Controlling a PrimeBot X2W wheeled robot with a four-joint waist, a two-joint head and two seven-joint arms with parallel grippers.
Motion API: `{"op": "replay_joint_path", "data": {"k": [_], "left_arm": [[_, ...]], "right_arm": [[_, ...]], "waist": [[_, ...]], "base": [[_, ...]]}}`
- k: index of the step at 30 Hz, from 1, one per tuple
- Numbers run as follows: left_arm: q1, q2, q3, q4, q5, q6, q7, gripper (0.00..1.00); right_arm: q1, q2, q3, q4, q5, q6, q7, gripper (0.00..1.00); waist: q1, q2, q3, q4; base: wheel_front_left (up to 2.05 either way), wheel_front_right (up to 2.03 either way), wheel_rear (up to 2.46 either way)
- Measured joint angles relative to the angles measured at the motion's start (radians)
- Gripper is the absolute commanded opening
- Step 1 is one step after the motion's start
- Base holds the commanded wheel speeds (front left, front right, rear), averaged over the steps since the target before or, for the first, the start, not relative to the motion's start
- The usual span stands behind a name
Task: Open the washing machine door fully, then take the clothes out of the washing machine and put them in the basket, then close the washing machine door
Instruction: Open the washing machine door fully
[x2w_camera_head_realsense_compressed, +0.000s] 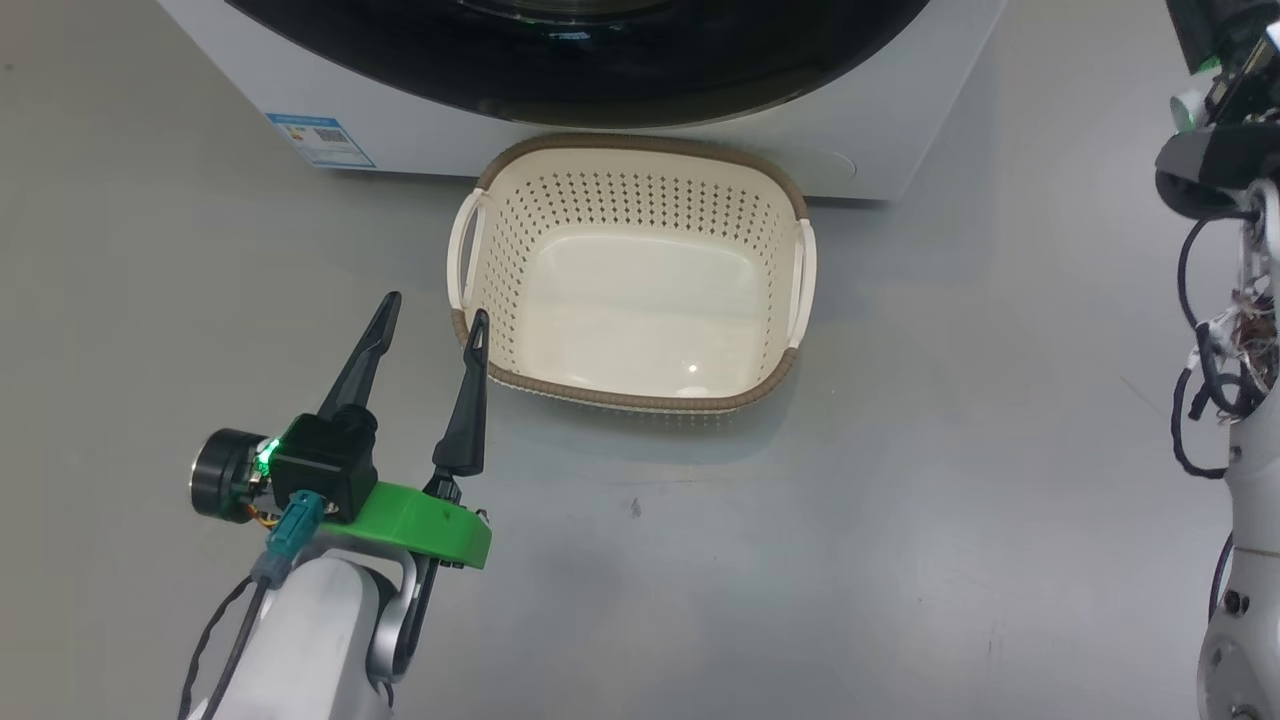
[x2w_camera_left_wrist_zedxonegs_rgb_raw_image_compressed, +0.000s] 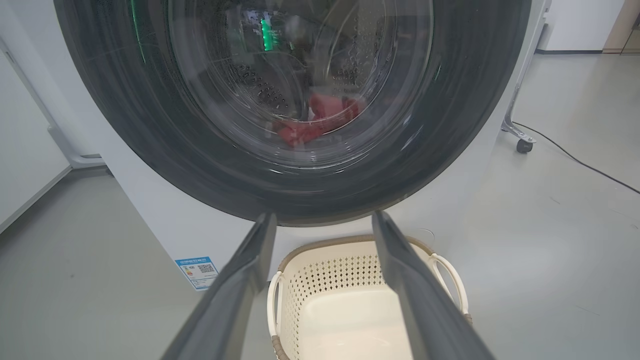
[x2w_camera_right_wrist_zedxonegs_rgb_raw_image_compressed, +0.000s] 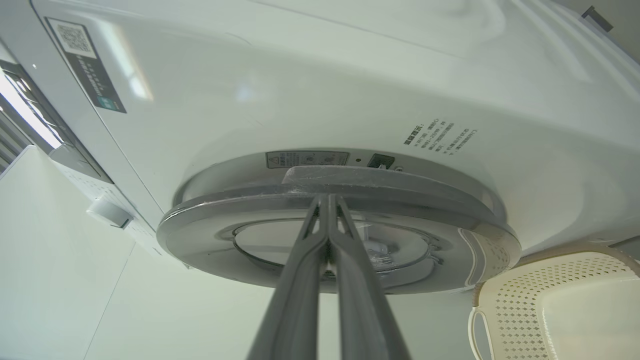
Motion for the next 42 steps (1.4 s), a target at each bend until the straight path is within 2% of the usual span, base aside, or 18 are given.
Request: {"op": "replay_joint_path", "data": {"k": [10, 15, 26, 39, 42], "left_arm": [[-0.055, -0.009, -0.048, -0.002, 0.0, -0.014, 0.0, 1.0], [-0.073, -0.012, -0.053, -0.001, -0.001, -0.014, 0.0, 1.0], [-0.101, -0.015, -0.077, -0.012, -0.039, -0.012, 0.0, 1.0], [-0.119, -0.018, -0.095, -0.015, -0.06, 0.007, 0.0, 1.0], [-0.126, -0.018, -0.097, -0.015, -0.062, 0.01, 0.0, 1.0]], "right_arm": [[-0.163, -0.078, 0.004, 0.053, 0.017, -0.07, 0.092, 0.0], [-0.218, -0.106, 0.028, 0.085, -0.002, -0.07, 0.118, 0.0], [-0.328, -0.126, 0.062, 0.14, -0.019, -0.079, 0.16, 0.0], [-0.379, -0.138, 0.075, 0.216, -0.015, -0.076, 0.207, 0.0], [-0.379, -0.143, 0.079, 0.226, -0.005, -0.066, 0.231, 0.0]], "waist": [[0.0, 0.0, 0.073, 0.061], [0.0, 0.0, 0.105, 0.091], [0.0001, 0.0, 0.155, 0.137], [0.0001, 0.0, 0.182, 0.153], [0.0, 0.0, 0.183, 0.152]], "base": [[0.0, 0.0, 0.0], [0.0, 0.0, 0.0], [0.0, 0.0, 0.0], [0.0, 0.0, 0.0], [0.0, 0.0, 0.0]]}}
